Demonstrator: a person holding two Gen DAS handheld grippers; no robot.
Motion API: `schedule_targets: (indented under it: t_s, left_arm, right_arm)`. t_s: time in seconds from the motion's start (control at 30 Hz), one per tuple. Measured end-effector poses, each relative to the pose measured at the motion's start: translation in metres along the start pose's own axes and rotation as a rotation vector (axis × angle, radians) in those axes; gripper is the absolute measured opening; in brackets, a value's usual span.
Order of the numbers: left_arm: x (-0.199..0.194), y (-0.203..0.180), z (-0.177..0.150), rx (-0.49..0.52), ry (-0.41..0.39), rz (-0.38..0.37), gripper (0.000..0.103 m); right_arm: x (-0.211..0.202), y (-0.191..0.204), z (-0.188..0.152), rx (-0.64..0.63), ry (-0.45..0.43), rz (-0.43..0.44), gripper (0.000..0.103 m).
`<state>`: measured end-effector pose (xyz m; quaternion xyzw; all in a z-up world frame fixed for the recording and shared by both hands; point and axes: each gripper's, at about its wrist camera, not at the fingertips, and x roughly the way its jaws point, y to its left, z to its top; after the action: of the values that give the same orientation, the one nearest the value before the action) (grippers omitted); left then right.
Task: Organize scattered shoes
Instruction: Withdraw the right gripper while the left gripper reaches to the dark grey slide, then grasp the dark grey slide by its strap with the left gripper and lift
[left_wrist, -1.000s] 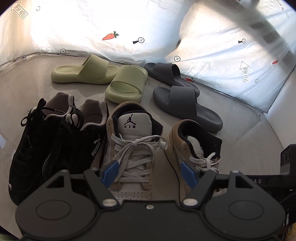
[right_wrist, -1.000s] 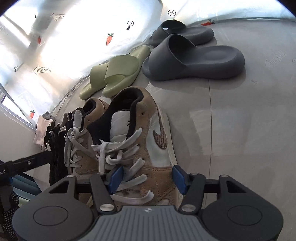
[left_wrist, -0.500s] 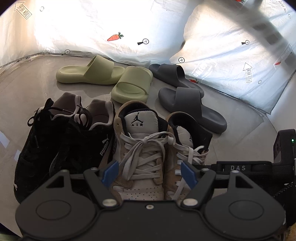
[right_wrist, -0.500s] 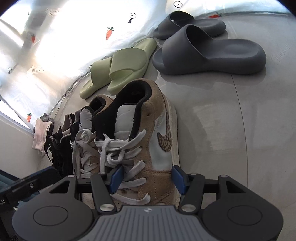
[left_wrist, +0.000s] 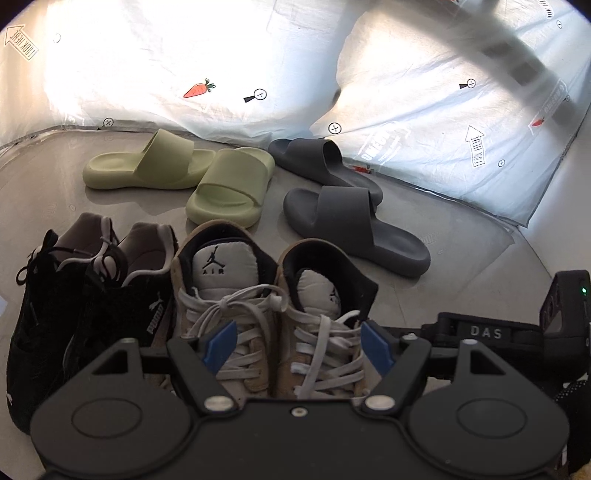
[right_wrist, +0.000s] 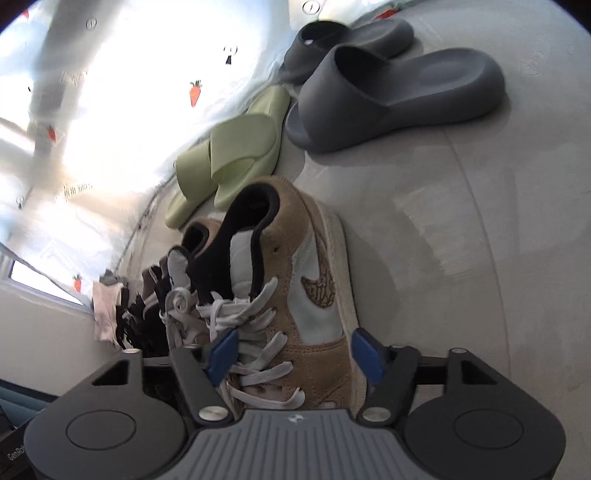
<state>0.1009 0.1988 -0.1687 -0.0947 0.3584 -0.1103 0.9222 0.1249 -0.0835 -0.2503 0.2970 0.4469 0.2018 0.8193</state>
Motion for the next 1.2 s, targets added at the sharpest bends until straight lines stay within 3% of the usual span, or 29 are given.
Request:
schedule_targets:
  t_s: [0.23, 0.37, 0.5, 0.77, 0.97, 1.03, 1.2]
  left_arm:
    - [0.033, -0.058, 0.028, 0.038, -0.047, -0.036, 0.076]
    - [0.070, -0.096, 0.053, 0.107, -0.079, -0.036, 0.077]
    - [0.119, -0.105, 0.083, 0.127, -0.036, 0.010, 0.077]
    - [0.213, -0.097, 0.134, 0.174, 0.084, 0.089, 0.077]
    - [0.264, -0.083, 0.150, 0.227, 0.185, 0.038, 0.077]
    - [0.273, -0.080, 0.150, 0.255, 0.198, 0.017, 0.086]
    - [0.297, -0.073, 0.147, 0.278, 0.281, -0.008, 0.088]
  right_arm:
    - [-0.063, -0.040, 0.023, 0.029, -0.181, -0.083, 0.090]
    - [-0.089, -0.071, 0.045, 0.067, -0.235, -0.091, 0.090]
    - [-0.103, -0.097, 0.060, 0.084, -0.257, -0.086, 0.090]
    - [-0.092, -0.131, 0.094, 0.126, -0.243, -0.063, 0.090]
    - [-0.067, -0.132, 0.123, 0.094, -0.200, -0.071, 0.090]
    - [-0.056, -0.132, 0.131, 0.098, -0.180, -0.068, 0.090]
    - [-0.035, -0.136, 0.139, 0.119, -0.143, -0.053, 0.090]
